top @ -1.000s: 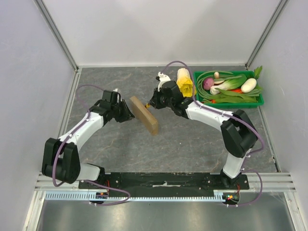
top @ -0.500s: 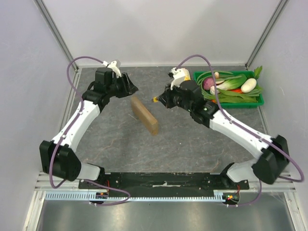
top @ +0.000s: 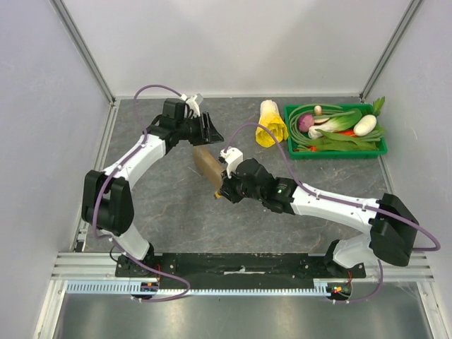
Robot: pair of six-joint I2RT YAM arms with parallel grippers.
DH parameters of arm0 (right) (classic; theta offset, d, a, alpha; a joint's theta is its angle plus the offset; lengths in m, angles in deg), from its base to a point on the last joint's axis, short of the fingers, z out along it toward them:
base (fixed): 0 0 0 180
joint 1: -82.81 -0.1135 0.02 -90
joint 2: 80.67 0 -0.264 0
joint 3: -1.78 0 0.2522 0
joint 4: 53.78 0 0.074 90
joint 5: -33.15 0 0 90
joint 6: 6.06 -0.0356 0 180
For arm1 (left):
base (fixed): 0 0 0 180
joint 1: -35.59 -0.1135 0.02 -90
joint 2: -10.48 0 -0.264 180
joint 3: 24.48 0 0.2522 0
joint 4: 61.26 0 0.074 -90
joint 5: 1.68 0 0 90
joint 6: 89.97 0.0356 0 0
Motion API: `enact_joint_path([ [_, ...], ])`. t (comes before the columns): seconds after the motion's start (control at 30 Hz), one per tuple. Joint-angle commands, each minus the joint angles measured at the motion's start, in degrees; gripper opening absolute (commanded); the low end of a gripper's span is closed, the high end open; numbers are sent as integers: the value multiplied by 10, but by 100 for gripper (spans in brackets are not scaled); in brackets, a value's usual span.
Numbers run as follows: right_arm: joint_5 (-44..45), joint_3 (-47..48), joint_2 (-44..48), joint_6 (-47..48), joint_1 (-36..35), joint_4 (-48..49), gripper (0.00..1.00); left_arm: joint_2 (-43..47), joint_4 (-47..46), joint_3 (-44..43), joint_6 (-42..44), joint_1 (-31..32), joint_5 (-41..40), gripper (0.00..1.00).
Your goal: Unpack the express box
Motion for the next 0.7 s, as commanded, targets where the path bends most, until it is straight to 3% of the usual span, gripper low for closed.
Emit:
enact_joint_path([
  [0.0, 91, -2, -9, -40, -3, 29, 0, -20, 3, -27, 47, 14, 8, 55],
  [0.23, 150, 2, -19, -66, -2, 28, 0, -28, 70, -24, 74, 26, -62, 51],
  [0.67, 230, -7, 11, -86, 21, -15, 0, 3, 109, 6, 88, 27, -50, 48],
])
